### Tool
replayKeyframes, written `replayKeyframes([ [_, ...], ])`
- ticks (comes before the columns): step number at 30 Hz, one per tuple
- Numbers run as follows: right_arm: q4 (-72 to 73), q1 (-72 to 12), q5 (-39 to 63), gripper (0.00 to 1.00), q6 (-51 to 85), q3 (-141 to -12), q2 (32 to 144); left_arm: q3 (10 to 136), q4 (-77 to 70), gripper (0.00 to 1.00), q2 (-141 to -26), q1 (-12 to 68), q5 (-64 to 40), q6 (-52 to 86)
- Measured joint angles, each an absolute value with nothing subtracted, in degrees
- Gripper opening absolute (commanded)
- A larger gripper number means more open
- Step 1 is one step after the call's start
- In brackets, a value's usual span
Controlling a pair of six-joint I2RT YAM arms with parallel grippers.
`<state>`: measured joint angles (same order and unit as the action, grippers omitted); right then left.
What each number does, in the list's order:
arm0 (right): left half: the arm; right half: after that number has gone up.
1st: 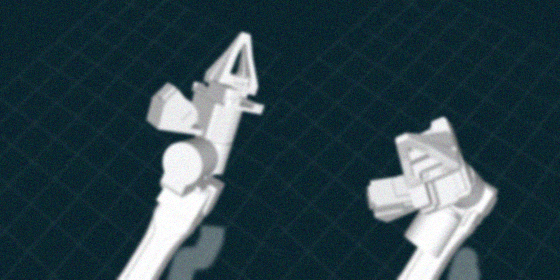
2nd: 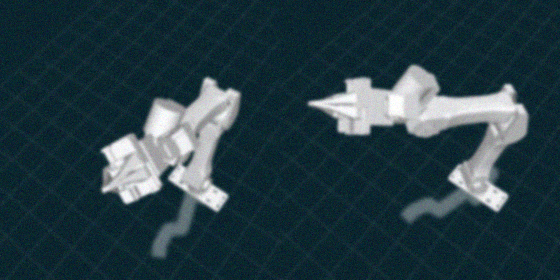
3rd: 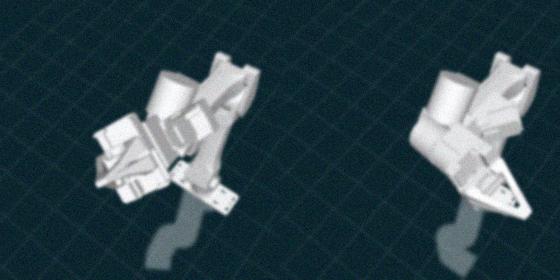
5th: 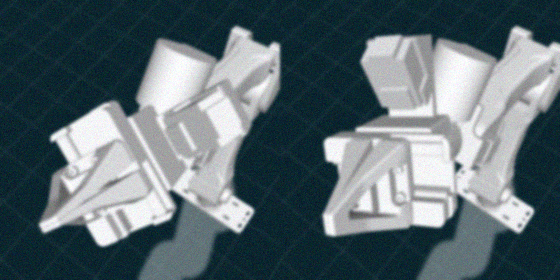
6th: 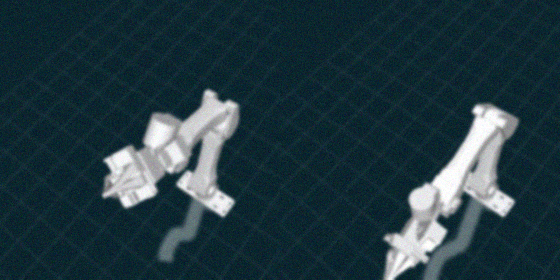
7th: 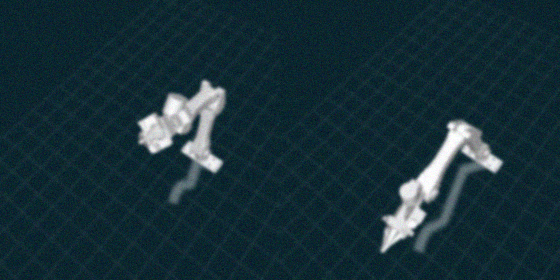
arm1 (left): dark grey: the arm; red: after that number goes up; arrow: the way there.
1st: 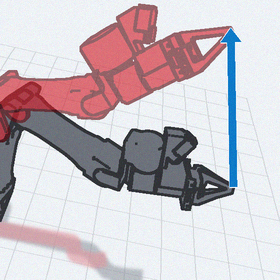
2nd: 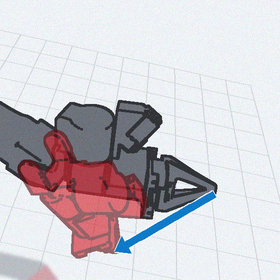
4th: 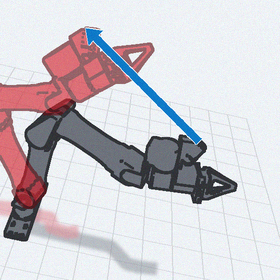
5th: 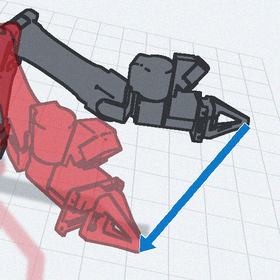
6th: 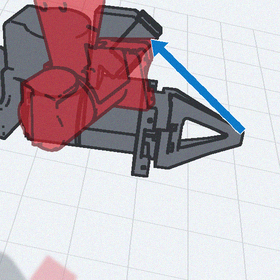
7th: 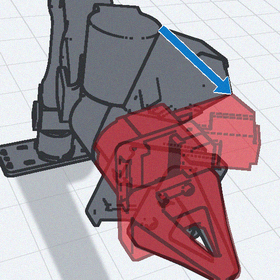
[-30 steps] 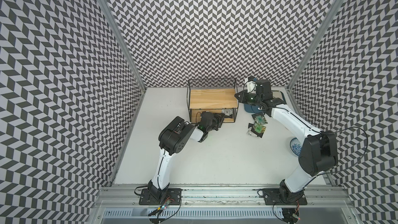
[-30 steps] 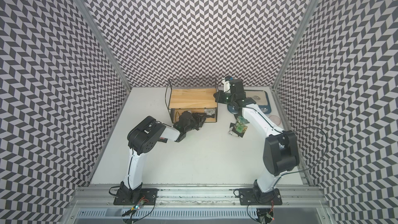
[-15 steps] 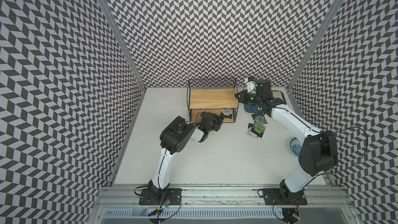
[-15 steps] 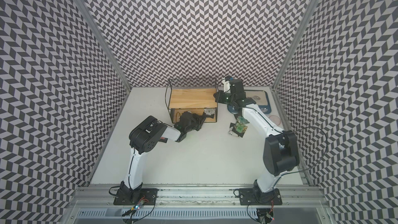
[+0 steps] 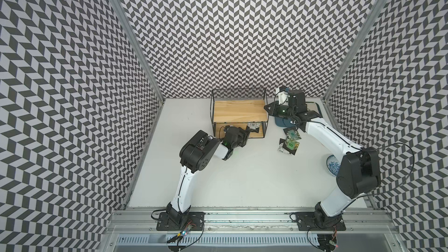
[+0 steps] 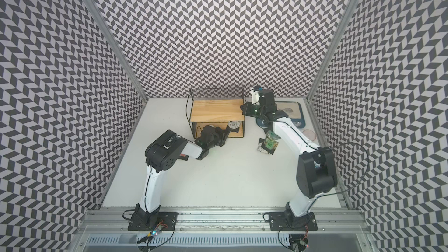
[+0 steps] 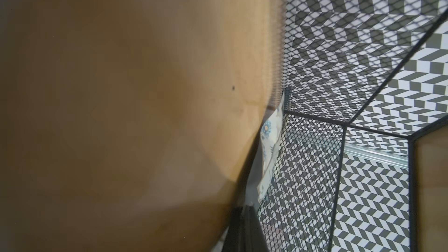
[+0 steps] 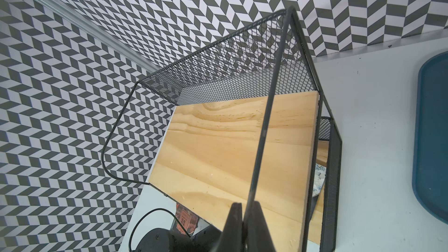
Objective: Remove the tea bags from the shelf
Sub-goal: Pick up the tea bag from the shelf, then place the tea bag at the center of the board.
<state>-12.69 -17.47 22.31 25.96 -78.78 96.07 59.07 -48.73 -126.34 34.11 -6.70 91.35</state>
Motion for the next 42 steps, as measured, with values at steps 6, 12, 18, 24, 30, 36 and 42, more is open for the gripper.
replayKeyframes([
  [6,-12.51,-17.43,22.33,0.00,25.98,-78.70,96.07,51.22,-50.17,0.00,-119.35,35.24,-6.74,90.94],
  [12,-12.60,-17.32,22.35,0.00,25.96,-78.89,96.25,38.76,-54.48,0.00,-108.64,37.28,-8.29,91.00],
  [18,-12.60,-17.12,22.65,0.00,25.98,-79.11,96.49,22.00,-52.10,0.00,-90.74,37.71,-8.80,89.41],
  [24,-12.58,-17.10,22.68,0.00,25.98,-79.13,96.57,11.31,-36.73,0.00,-64.84,35.24,-7.11,84.99],
  [30,-12.58,-17.08,22.76,0.00,25.96,-79.13,96.60,6.63,-21.85,0.00,-46.65,21.28,-7.77,78.22],
  [36,-12.53,-17.06,22.76,0.00,25.96,-79.13,96.66,5.61,-13.56,0.00,-47.29,9.85,-9.61,71.05],
  [42,-12.45,-17.04,22.76,0.09,25.96,-79.13,96.71,5.32,-12.73,0.22,-52.40,6.31,-11.94,66.89],
])
